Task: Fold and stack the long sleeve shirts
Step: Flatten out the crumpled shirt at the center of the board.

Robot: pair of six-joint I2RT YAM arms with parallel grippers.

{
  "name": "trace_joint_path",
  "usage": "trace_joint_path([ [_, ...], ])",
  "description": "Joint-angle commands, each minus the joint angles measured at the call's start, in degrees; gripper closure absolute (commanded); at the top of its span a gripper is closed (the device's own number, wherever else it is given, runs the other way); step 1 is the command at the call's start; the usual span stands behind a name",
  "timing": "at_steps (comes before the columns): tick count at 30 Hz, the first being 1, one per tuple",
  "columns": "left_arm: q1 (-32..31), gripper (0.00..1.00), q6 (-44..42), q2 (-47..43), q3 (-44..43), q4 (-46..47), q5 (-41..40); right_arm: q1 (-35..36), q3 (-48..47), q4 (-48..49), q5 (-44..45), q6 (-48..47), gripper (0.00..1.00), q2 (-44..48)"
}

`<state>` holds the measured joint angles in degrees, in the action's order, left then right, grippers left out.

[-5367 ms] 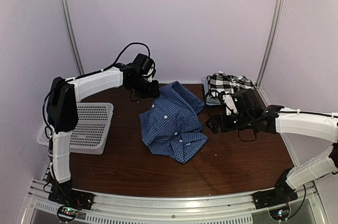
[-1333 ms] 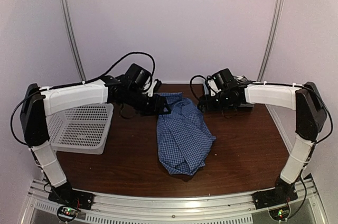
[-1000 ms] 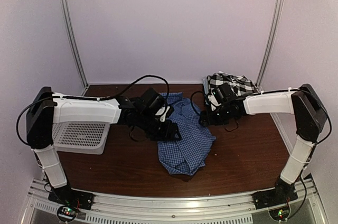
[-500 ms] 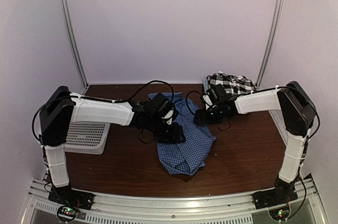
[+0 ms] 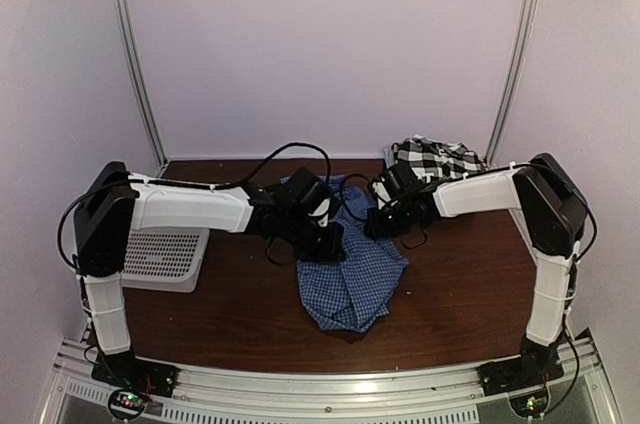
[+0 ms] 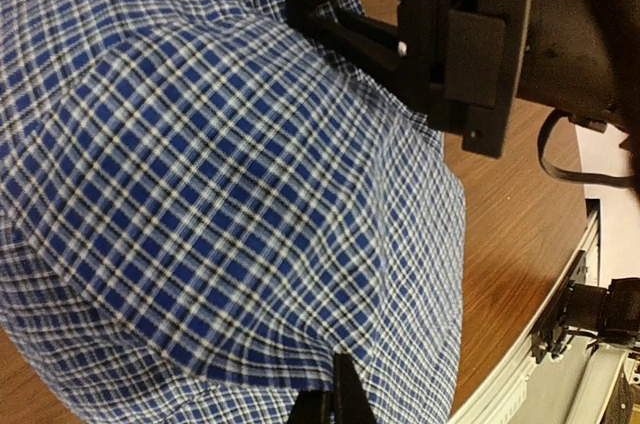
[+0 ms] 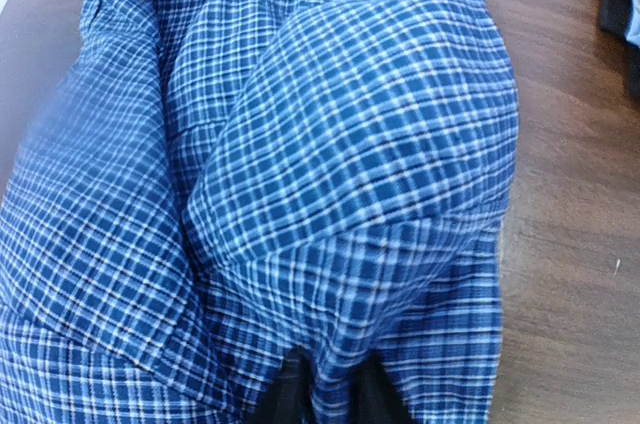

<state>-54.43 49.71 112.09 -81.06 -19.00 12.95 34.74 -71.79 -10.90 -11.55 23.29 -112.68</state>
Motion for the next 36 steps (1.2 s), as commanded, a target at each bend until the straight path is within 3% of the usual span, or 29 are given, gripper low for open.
trace_joint_path([
  [1, 0.01, 1.0, -0.32, -6.57, -0.06, -2.31, -5.24, 0.02, -1.14, -0.89, 1.14, 0.69, 0.92, 0.11],
  [3, 0.43, 1.0, -0.37, -9.56, 0.57, -4.35, -7.62, 0.06, -1.25, -2.44, 2.68, 0.72, 1.0, 0.86],
  [10, 7.01, 1.0, -2.11, -22.31, 6.08, -12.24, -12.05, -0.97, 1.28, -9.1, 10.95, -0.91, 1.0, 7.2],
  [16, 21.16, 1.0, -8.6, -29.21, 11.52, -18.08, -11.86, -5.51, 6.99, -12.78, 15.32, -3.61, 1.0, 13.45],
  [20, 28.71, 1.0, -14.16, -27.17, 8.99, -19.74, -12.07, -9.95, 9.16, -13.85, 15.88, -5.01, 1.0, 15.14],
  [28, 32.97, 1.0, -18.43, -15.53, -1.12, -18.44, -14.29, -12.62, 7.68, -16.12, 17.49, -5.11, 1.0, 14.55],
  [32, 33.54, 1.0, -20.02, -8.63, -11.19, -19.97, -15.99, -12.59, 5.99, -17.51, 17.85, -5.4, 0.89, 15.58],
  [36, 34.48, 0.97, -21.3, -1.08, -21.55, -22.06, -13.62, -11.09, 4.85, -19.11, 18.59, -5.94, 0.55, 18.05],
])
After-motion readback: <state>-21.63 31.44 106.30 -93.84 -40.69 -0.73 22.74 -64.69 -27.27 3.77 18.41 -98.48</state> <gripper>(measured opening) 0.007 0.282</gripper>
